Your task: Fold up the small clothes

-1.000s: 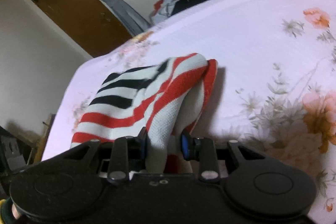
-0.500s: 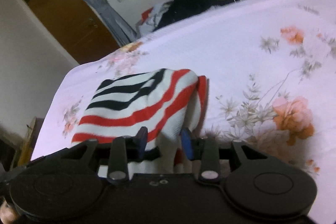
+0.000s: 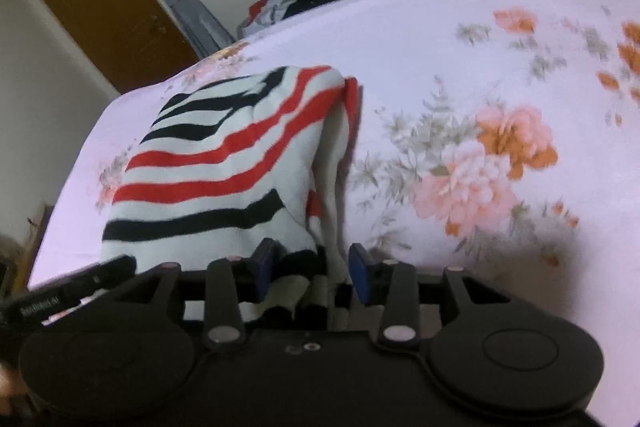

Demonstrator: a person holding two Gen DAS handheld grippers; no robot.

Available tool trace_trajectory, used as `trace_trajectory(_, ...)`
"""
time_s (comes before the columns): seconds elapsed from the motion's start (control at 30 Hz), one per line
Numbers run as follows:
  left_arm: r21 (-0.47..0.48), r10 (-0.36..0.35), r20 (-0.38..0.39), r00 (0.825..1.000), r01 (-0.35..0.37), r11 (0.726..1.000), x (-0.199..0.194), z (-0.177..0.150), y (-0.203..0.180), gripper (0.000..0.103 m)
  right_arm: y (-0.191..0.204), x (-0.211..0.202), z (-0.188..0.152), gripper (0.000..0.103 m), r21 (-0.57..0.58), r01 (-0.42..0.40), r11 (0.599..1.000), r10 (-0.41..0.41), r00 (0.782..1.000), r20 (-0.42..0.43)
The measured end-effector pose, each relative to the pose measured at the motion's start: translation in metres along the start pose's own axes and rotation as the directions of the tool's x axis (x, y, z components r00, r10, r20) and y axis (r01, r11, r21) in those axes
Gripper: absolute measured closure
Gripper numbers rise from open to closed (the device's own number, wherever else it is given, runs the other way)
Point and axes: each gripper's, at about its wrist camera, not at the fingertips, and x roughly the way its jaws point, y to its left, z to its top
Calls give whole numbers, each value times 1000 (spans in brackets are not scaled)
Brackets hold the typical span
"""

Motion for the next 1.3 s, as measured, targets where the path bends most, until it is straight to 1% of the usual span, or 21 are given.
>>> trace_trajectory(0.03, 5, 6, 1, 1000, -6, 1000, -4, 1, -2, 27, 4, -5, 0, 66, -13, 0, 1000, 0, 1000, 9)
trace_trajectory(0.1, 60, 18, 14, 1000, -19, 998, -13, 0, -10, 27, 12, -18, -2, 67, -46, -5, 999, 6, 999, 33)
trace_trajectory(0.2, 93, 9, -2, 1000, -9, 996, -19, -6, -17, 27, 14, -24, -12, 67, -50, 12, 999, -11, 1000, 19)
trace_trajectory(0.27, 87, 18, -23, 1000, -16, 996, -13, -12, -14, 27, 6, -15, -22, 69, -40, 50, 998, -51, 999, -20)
trace_trajectory(0.3, 67, 8, -32, 999, -5, 998, -11, -14, -11, 27, 1, -11, -25, 68, -16, 50, 999, -51, 998, -37)
trace_trajectory(0.37, 37, -8, -42, 999, 10, 999, -11, -12, -6, 27, -3, -13, -25, 66, 10, 41, 999, -41, 998, -38)
trace_trajectory(0.43, 31, -7, -42, 999, 8, 999, -16, -7, -7, 27, 1, -16, -21, 66, -10, 43, 999, -43, 998, -36)
trace_trajectory(0.57, 26, -21, 27, 999, 20, 999, -26, 15, -14, 27, 13, -25, -4, 67, -16, 22, 1000, -21, 999, 34)
trace_trajectory(0.63, 32, -8, 53, 999, 7, 999, -18, 31, -17, 27, 20, -23, 9, 68, -27, 22, 999, -20, 997, 76)
trace_trajectory(0.67, 37, 17, 62, 998, -19, 999, -11, 38, -19, 27, 24, -19, 16, 70, -36, 26, 999, -23, 996, 84)
trace_trajectory(0.7, 38, 44, 60, 997, -46, 998, -4, 43, -19, 27, 27, -13, 22, 70, -48, 40, 998, -35, 995, 93)
trace_trajectory(0.77, -17, 73, 47, 996, -72, 997, 14, 52, -13, 27, 33, 0, 34, 70, -62, 76, 995, -69, 992, 107)
trace_trajectory(0.83, -60, 67, 23, 998, -65, 996, 28, 55, -8, 27, 35, 10, 46, 71, -49, 90, 995, -84, 990, 114)
trace_trajectory(0.93, -44, 74, 18, 997, -73, 996, 41, 54, -7, 27, 35, 27, 57, 71, -35, 132, 991, -128, 985, 113)
trace_trajectory(1.03, -45, 73, 18, 997, -72, 996, 42, 51, -8, 25, 32, 43, 53, 71, -53, 185, 981, -181, 981, 74)
trace_trajectory(1.1, -50, 75, 10, 997, -74, 996, 40, 53, -8, 25, 28, 45, 50, 70, -37, 177, 983, -175, 982, 67)
trace_trajectory(1.17, -44, 85, 4, 996, -85, 995, 37, 56, -9, 25, 27, 37, 48, 69, -15, 155, 988, -153, 986, 71)
trace_trajectory(1.2, -36, 93, 2, 996, -93, 995, 34, 57, -11, 25, 29, 32, 46, 67, -17, 148, 989, -146, 986, 77)
trace_trajectory(1.23, -30, 96, -1, 995, -96, 995, 32, 58, -14, 24, 31, 25, 44, 66, -22, 142, 990, -140, 987, 85)
trace_trajectory(1.27, -29, 103, -5, 995, -103, 994, 29, 58, -15, 19, 32, 20, 42, 66, -26, 129, 991, -126, 988, 87)
trace_trajectory(1.3, -29, 118, -11, 993, -118, 993, 26, 58, -17, 10, 34, 13, 40, 66, -29, 112, 993, -109, 990, 86)
